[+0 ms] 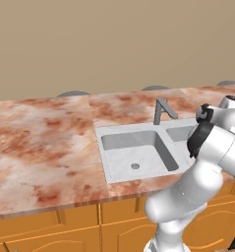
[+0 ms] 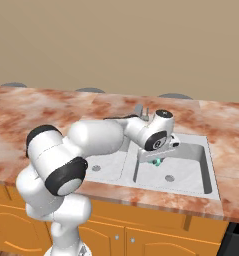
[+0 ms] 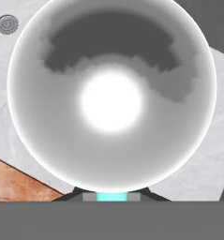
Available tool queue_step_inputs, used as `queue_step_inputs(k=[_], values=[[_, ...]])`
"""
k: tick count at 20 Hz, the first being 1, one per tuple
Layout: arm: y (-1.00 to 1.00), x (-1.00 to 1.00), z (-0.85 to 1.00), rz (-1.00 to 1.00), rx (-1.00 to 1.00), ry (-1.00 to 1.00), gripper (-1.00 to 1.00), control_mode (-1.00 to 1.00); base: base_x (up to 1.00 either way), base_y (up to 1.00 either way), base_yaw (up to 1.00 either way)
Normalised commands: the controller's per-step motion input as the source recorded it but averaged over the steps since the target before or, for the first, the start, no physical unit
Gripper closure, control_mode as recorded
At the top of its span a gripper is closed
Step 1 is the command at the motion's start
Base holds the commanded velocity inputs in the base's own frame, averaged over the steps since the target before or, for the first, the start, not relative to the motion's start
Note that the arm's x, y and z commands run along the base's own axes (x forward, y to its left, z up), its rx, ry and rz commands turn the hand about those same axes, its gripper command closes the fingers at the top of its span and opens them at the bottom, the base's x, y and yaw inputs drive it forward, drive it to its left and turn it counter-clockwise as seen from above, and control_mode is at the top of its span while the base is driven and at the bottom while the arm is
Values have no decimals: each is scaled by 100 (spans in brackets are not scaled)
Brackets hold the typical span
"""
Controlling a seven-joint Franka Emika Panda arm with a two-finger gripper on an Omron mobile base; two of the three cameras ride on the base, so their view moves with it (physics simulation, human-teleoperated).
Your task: Place the cup in the left basin and the mug in the right basin of the sink.
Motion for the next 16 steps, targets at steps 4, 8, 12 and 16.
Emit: queue_step_inputs(k=[4, 8, 12, 16], values=[[-12, 14, -20, 1, -5, 0, 100, -100, 0, 0, 0], [-23, 11, -22, 4, 0, 3, 100, -100, 0, 0, 0], [-22, 18, -21, 3, 0, 7, 100, -100, 0, 0, 0], [-21, 25, -17, 4, 0, 5, 100, -100, 0, 0, 0]])
